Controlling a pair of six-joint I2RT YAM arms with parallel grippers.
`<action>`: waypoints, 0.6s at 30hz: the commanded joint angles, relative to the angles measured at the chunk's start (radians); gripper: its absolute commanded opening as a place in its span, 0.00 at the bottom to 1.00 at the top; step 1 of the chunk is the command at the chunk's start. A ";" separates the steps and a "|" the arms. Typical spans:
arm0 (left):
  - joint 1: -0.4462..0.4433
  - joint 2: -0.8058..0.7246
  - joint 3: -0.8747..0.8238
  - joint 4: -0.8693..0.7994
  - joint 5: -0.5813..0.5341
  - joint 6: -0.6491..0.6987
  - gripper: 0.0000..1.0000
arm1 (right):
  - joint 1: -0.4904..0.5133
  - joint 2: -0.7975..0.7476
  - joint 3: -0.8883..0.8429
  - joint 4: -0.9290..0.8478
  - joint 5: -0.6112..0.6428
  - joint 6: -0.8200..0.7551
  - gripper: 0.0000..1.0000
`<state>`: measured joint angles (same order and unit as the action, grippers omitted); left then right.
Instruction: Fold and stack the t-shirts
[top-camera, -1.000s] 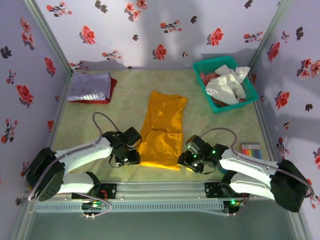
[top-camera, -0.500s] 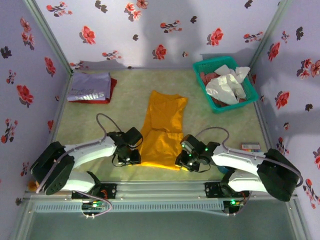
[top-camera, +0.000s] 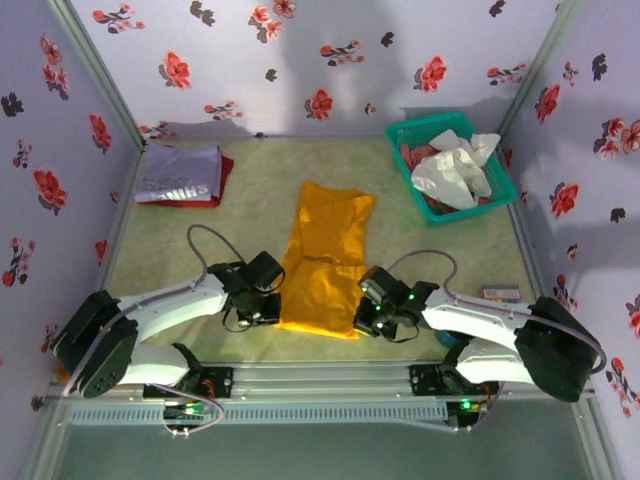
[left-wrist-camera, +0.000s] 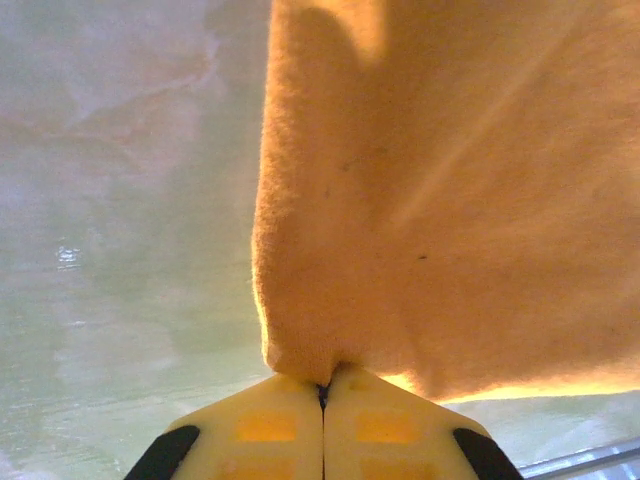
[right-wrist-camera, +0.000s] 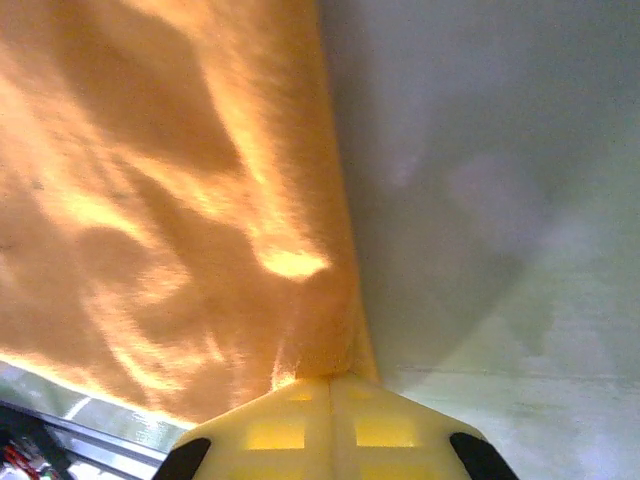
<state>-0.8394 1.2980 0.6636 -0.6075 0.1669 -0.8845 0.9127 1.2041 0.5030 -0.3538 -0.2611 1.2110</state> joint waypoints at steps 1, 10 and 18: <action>0.005 -0.019 -0.012 0.010 0.009 -0.015 0.05 | 0.006 -0.042 0.034 -0.055 0.051 -0.029 0.08; 0.002 0.014 -0.005 0.024 0.028 -0.011 0.05 | 0.007 -0.083 0.027 -0.111 0.065 -0.013 0.43; -0.003 0.024 -0.009 0.037 0.028 -0.019 0.04 | 0.035 0.029 0.079 -0.119 0.010 -0.047 0.42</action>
<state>-0.8394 1.3125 0.6636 -0.5819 0.1852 -0.8848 0.9310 1.2144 0.5468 -0.4412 -0.2379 1.1854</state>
